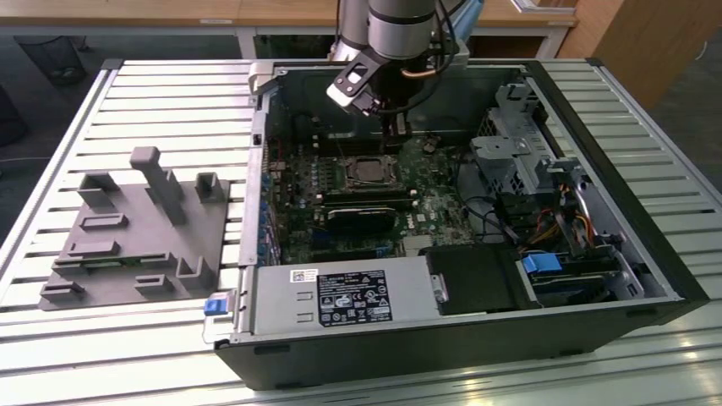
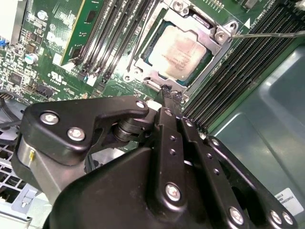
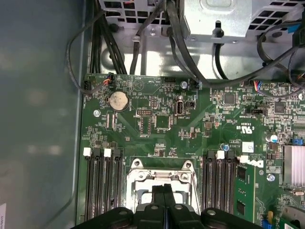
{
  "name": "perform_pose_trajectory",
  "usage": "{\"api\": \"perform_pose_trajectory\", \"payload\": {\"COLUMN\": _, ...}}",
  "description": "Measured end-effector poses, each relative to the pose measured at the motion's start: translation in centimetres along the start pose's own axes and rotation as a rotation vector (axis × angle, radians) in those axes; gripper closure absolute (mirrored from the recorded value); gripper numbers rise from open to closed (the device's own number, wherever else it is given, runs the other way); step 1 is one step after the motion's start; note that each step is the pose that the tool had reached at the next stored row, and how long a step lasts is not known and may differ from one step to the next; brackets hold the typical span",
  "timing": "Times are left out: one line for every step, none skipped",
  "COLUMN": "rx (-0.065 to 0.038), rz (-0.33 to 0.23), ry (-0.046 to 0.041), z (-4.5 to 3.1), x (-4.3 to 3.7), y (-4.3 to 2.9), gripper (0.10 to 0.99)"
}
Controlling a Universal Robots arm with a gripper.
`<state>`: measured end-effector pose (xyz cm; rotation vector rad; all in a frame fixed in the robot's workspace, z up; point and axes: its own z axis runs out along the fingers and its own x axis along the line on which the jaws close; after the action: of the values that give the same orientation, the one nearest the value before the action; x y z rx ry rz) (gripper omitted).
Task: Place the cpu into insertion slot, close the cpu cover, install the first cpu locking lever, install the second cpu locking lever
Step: 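Close the cpu cover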
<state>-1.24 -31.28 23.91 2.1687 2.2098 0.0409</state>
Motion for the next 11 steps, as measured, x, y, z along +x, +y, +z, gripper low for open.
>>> {"api": "perform_pose_trajectory", "payload": {"rx": 0.000, "rz": 0.000, "ry": 0.0000, "z": 0.00, "x": 0.00, "y": -0.01, "gripper": 0.980}}
{"api": "perform_pose_trajectory", "payload": {"rx": 0.000, "rz": 0.000, "ry": 0.0000, "z": 0.00, "x": 0.00, "y": -0.01, "gripper": 0.980}}
{"api": "perform_pose_trajectory", "payload": {"rx": 0.000, "rz": 0.000, "ry": 0.0000, "z": 0.00, "x": 0.00, "y": -0.04, "gripper": 0.980}}
{"api": "perform_pose_trajectory", "payload": {"rx": 0.000, "rz": 0.000, "ry": -0.0001, "z": 0.00, "x": 0.00, "y": -0.05, "gripper": 0.980}}
{"api": "perform_pose_trajectory", "payload": {"rx": 0.000, "rz": 0.000, "ry": -0.0001, "z": 0.00, "x": 0.00, "y": -0.06, "gripper": 0.980}}
{"api": "perform_pose_trajectory", "payload": {"rx": 0.000, "rz": 0.000, "ry": 0.0000, "z": 0.00, "x": 0.00, "y": -0.08, "gripper": 0.980}}
{"api": "perform_pose_trajectory", "payload": {"rx": 0.000, "rz": 0.000, "ry": -0.0001, "z": 0.00, "x": 0.00, "y": -0.10, "gripper": 0.980}}
{"api": "perform_pose_trajectory", "payload": {"rx": 0.000, "rz": 0.000, "ry": 0.0000, "z": 0.00, "x": 0.00, "y": -0.11, "gripper": 0.980}}
{"api": "perform_pose_trajectory", "payload": {"rx": 0.000, "rz": 0.000, "ry": 0.0000, "z": 0.00, "x": 0.00, "y": -0.13, "gripper": 0.980}}
{"api": "perform_pose_trajectory", "payload": {"rx": 0.000, "rz": 0.000, "ry": -0.0001, "z": 0.00, "x": 0.00, "y": -0.15, "gripper": 0.980}}
{"api": "perform_pose_trajectory", "payload": {"rx": 0.000, "rz": 0.000, "ry": -0.0001, "z": 0.00, "x": 0.00, "y": -0.18, "gripper": 0.980}}
